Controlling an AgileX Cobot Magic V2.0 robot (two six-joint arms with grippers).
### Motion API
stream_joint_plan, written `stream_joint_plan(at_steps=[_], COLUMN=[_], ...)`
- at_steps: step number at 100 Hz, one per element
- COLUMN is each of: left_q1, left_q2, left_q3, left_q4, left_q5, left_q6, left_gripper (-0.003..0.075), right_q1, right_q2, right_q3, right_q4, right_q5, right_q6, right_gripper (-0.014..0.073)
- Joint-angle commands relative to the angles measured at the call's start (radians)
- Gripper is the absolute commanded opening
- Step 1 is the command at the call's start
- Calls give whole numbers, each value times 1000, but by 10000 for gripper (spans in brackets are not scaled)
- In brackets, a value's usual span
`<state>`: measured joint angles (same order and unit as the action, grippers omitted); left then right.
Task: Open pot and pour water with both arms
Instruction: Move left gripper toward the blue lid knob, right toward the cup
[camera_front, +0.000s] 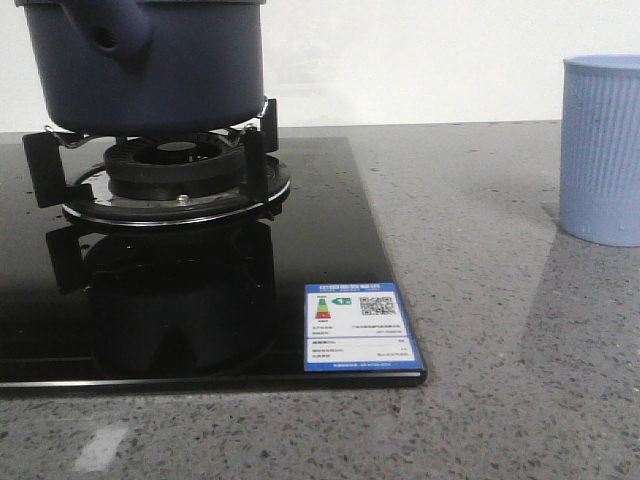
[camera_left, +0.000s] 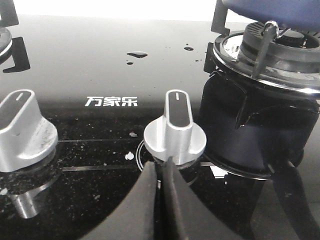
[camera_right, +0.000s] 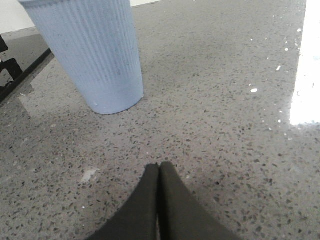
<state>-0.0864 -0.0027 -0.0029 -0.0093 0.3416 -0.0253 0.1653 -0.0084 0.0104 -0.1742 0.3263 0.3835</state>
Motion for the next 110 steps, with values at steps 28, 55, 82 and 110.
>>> stream_joint_plan(at_steps=[28, 55, 82, 110], left_q1=[2, 2, 2, 2], left_q2=[-25, -25, -25, -25], left_q3=[13, 13, 13, 13], left_q4=[-14, -14, 92, -66], left_q5=[-39, -39, -67, -347], left_q6=[-6, -6, -6, -6], left_gripper=[-20, -20, -20, -20], right_q1=[1, 1, 1, 1], right_q2=[-19, -19, -19, -19], right_q3=[26, 26, 26, 26], right_q4=[-4, -4, -4, 160], right_q5=[-25, -25, -31, -317], right_q6=[-15, -15, -15, -10], right_gripper=[-69, -69, -69, -69])
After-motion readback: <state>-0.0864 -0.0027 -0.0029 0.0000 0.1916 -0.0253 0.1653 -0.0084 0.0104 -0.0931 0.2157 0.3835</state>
